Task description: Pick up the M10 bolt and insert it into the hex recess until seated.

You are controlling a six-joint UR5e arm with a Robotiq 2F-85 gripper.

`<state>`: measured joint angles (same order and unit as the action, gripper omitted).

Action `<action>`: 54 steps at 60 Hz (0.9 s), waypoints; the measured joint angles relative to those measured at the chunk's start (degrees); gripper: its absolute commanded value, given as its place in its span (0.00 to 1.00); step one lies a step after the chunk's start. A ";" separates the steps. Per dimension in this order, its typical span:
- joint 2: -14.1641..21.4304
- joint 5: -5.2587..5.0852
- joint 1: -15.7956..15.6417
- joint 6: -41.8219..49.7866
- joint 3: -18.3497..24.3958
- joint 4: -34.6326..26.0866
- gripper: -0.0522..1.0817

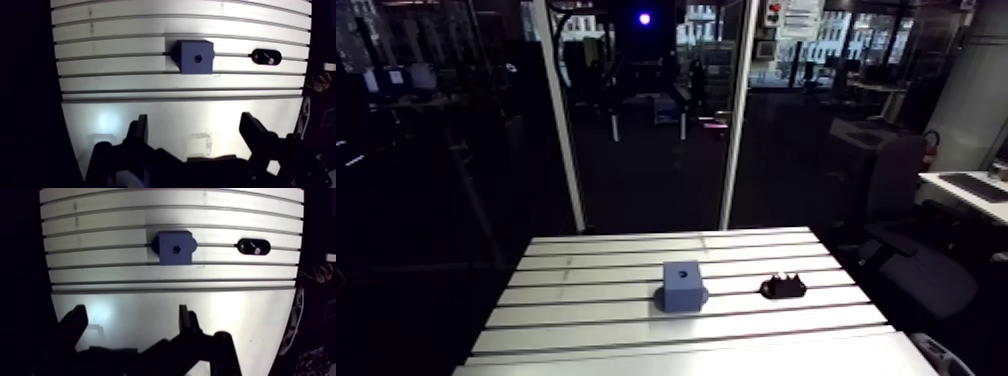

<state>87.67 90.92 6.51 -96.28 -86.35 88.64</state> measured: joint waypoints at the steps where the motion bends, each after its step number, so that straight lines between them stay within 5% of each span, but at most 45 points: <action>1: 0.00 0.00 0.00 0.00 0.00 0.00 0.05; 35: -0.58 0.51 0.68 -1.23 -0.22 0.41 0.05; 54: -0.54 0.71 5.95 -6.56 -1.09 3.47 0.05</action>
<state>87.13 91.63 12.45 -102.84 -87.44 92.11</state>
